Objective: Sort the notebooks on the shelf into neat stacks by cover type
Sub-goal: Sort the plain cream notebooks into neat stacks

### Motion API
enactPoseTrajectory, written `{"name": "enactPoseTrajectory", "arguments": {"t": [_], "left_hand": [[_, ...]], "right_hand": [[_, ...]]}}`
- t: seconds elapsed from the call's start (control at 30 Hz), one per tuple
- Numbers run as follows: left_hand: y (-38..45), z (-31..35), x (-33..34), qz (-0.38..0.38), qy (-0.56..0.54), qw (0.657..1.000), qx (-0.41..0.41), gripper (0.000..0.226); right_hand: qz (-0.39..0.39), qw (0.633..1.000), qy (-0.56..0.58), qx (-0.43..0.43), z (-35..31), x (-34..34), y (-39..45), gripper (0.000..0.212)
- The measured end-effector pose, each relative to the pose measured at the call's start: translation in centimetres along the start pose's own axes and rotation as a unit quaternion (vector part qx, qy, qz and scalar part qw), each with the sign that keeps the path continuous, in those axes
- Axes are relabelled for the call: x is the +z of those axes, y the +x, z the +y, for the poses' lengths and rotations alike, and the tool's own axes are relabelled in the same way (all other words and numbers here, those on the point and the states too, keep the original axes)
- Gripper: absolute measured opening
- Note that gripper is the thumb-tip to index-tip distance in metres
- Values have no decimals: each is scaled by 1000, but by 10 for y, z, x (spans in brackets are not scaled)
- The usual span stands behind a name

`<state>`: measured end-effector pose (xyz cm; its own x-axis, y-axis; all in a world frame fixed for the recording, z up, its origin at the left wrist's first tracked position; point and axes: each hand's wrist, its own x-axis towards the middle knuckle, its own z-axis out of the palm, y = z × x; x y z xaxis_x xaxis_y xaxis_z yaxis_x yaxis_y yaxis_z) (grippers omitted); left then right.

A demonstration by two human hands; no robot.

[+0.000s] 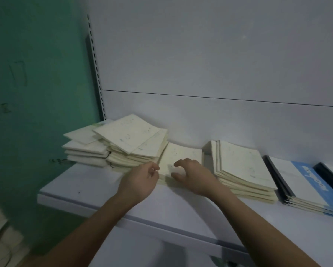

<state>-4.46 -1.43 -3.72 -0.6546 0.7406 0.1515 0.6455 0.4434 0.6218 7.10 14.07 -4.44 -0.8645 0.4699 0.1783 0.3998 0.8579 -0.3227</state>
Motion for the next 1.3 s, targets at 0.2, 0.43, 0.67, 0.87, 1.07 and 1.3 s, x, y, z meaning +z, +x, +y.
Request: {"name": "enactPoseTrajectory", "arguments": {"t": [0.2, 0.43, 0.67, 0.87, 1.07, 1.3], "left_hand": [[-12, -38, -7, -17, 2, 1000, -4, 23], [-3, -54, -1, -21, -87, 996, 13, 22], [10, -26, 2, -119, -372, 918, -75, 30], [18, -1, 1, -307, -561, 749, -175, 33], [18, 5, 16, -333, -526, 763, -172, 41], [12, 11, 4, -249, -421, 869, -71, 49]], "right_hand": [[-34, 995, -85, 31, -11, 36, 15, 76], [-44, 990, -131, 24, -16, 33, 1, 55], [91, 990, 87, 62, -24, 20, -37, 42], [26, 997, 67, 21, -46, 7, -64, 41], [-10, 994, 94, 47, -37, -2, -82, 40], [145, 975, 145, 88, -18, -20, -75, 39]]}}
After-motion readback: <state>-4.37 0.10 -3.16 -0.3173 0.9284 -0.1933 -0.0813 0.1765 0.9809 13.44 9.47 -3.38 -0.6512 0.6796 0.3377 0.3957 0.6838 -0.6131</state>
